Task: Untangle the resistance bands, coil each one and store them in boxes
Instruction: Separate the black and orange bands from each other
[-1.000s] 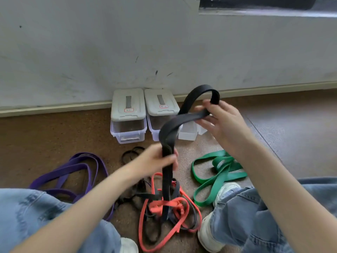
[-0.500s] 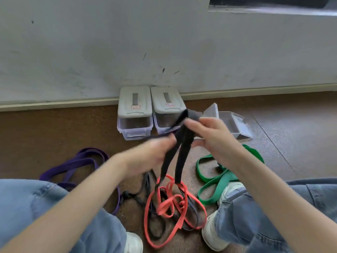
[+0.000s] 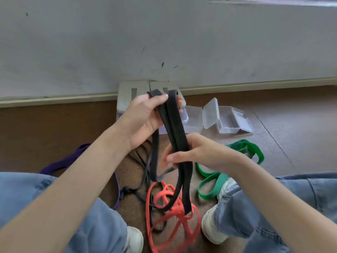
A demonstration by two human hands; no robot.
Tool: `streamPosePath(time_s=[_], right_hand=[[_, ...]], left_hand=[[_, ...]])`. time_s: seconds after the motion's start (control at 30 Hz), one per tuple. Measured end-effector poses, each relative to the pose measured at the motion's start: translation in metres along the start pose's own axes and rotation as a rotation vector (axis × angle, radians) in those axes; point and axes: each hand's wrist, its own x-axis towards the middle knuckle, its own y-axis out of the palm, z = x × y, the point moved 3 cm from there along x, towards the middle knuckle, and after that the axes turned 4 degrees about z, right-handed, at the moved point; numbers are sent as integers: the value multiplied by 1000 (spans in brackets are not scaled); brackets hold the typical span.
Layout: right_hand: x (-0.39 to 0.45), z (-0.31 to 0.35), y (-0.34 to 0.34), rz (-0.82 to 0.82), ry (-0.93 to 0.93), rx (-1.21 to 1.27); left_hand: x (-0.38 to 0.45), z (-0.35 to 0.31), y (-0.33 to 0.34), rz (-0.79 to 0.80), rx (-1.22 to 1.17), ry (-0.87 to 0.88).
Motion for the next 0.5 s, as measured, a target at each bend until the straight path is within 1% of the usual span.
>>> streamPosePath(time_s=[0.07, 0.1, 0.13, 0.17, 0.2, 0.23, 0.27, 0.33, 0.37, 0.4, 0.43, 0.5], right_hand=[[-2, 0, -12, -180, -28, 165], [-4, 0, -19, -245, -39, 297], [-3, -1, -23, -269, -70, 422], [-2, -1, -24, -273, -114, 494], [0, 0, -24, -272, -156, 507], [2, 1, -24, -280, -186, 484], [3, 1, -26, -300, -202, 461], [-1, 2, -38, -392, -153, 521], [-5, 2, -48, -439, -92, 528], [-8, 1, -57, -462, 4, 473], [-11, 0, -62, -449, 117, 383], [-14, -5, -62, -331, 249, 247]], left_hand=[[-3, 17, -11, 36, 121, -168], [-10, 34, -11, 103, 202, -263], [-19, 55, -7, 194, 301, -335], [-30, 77, -2, 286, 418, -383], [-38, 96, 3, 343, 523, -401], [-41, 106, 9, 331, 594, -381], [-40, 107, 11, 273, 638, -343], [-31, 92, 5, 160, 642, -238], [-25, 75, 1, 126, 595, -183], [-21, 55, 0, 112, 520, -128], [-18, 38, 0, 106, 452, -75], [-13, 10, 0, 103, 374, 15]])
